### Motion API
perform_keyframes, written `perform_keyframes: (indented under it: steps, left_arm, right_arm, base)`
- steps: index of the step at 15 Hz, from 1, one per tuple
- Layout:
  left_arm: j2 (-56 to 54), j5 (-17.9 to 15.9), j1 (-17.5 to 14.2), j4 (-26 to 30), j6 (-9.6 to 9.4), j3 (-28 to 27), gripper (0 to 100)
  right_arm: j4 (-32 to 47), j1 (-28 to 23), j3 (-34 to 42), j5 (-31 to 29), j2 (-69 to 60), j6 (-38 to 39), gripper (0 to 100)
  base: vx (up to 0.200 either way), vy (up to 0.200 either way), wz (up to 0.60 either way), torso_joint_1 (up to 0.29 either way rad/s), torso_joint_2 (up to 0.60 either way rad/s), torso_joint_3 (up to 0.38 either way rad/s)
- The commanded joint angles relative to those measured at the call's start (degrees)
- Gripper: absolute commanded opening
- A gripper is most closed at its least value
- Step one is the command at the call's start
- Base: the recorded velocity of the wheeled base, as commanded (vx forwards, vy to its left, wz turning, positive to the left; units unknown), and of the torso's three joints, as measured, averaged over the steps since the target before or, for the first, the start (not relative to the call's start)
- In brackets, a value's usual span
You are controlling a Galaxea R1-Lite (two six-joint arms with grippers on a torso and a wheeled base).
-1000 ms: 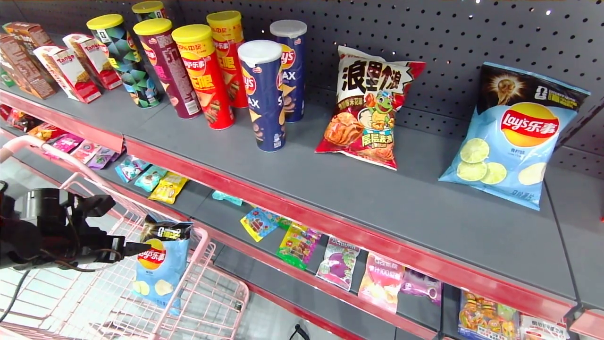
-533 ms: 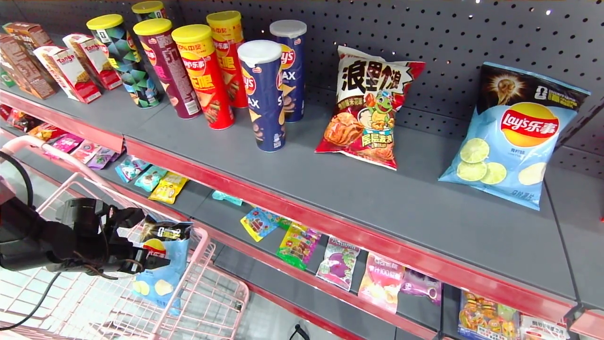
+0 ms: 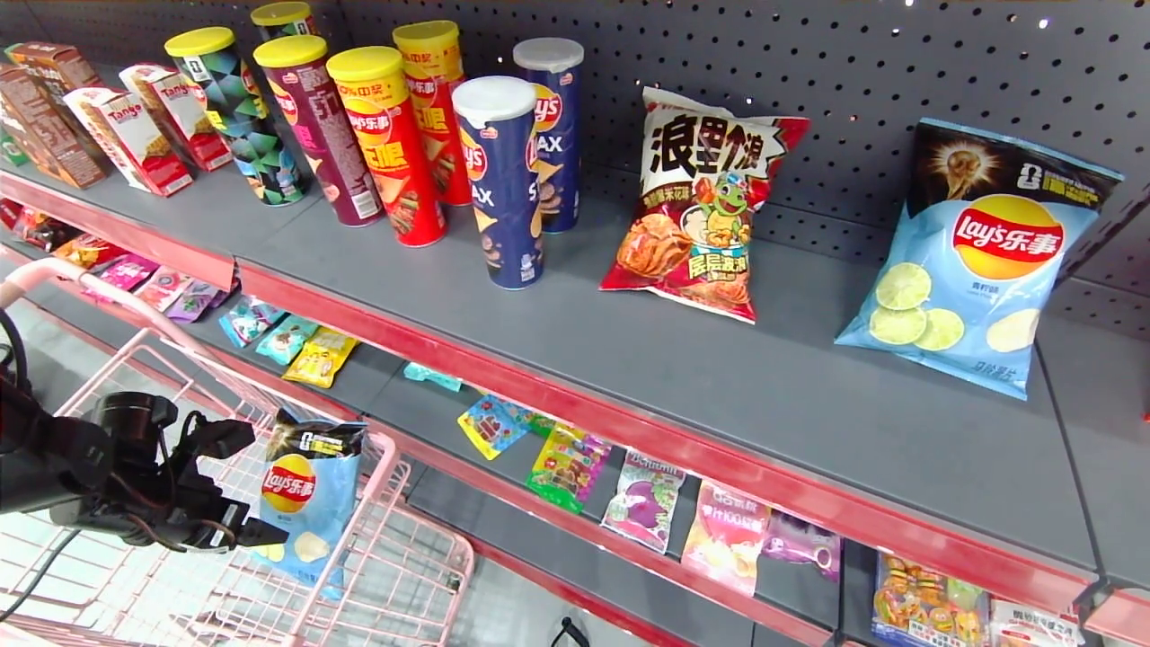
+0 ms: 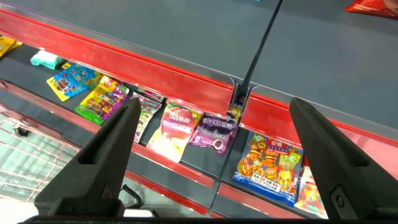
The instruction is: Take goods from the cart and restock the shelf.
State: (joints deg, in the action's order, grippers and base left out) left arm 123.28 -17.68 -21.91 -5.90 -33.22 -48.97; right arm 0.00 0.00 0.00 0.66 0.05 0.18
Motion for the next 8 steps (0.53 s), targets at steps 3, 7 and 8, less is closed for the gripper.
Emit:
perform_keyframes:
  steps: [3,7,8]
  left_arm:
    - [4.33,-0.08,0.99,-1.92,-2.29,-2.09,100]
    - [7.76,-0.25,1.52,-5.53,-1.5,-4.38,100]
    - [8.55,-0.25,2.13,-5.53,-1.32,-5.17,100]
  right_arm:
    - [0.0,0.0,0.0,0.04,0.04,-0.01,100]
    - [0.0,0.0,0.0,0.04,0.04,-0.01,100]
    - [0.0,0.0,0.0,0.04,0.04,-0.01,100]
  base:
    - [0.0,0.0,0.0,0.0,0.0,0.0]
    - [0.0,0.0,0.0,0.0,0.0,0.0]
    - [0.0,0.0,0.0,0.0,0.0,0.0]
